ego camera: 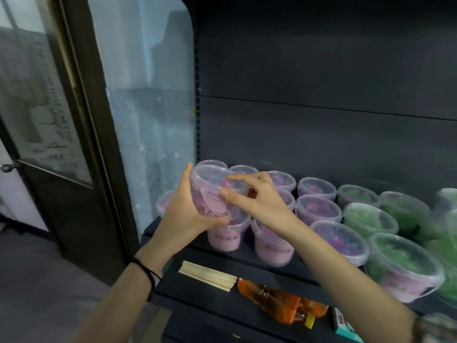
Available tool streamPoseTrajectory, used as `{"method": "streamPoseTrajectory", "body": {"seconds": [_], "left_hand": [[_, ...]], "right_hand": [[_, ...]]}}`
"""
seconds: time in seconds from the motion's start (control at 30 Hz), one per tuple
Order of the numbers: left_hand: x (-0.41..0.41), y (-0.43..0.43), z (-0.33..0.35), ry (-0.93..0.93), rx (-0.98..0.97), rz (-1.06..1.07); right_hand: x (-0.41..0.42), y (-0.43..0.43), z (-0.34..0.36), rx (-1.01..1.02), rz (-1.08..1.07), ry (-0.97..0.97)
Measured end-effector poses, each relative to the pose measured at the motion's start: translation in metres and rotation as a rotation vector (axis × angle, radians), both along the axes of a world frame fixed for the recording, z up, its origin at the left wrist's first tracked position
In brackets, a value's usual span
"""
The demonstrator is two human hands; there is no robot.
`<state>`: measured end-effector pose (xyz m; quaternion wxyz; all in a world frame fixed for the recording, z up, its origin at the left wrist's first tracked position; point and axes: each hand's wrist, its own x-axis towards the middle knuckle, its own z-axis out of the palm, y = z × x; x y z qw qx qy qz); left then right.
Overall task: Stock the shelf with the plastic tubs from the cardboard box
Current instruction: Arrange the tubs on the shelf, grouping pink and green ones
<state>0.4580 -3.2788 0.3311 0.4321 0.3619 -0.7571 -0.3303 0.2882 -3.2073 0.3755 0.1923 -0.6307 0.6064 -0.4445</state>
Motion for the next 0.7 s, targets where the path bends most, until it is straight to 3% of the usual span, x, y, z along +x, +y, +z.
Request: {"method": "streamPoseTrajectory", "body": {"seconds": [0.2,0.3,0.47,0.7], "left_hand": [[0.021,-0.043,0.010,0.282,0.188,-0.185],[0.025,-0.077,0.012,0.264,0.201,-0.256],[0.031,-0.132,0.010,0.168,0.271,-0.380],[0.028,-0.190,0.000,0.068,0.288,-0.223]], "right_hand": [[0.002,-0.043,0.018,-0.003,0.117,0.013],[0.002,-0.075,0.021,0.027,0.167,-0.029],[0.000,-0.129,0.015,0.068,0.075,-0.092],[-0.005,-0.192,-0.008,0.097,0.000,0.182]]}}
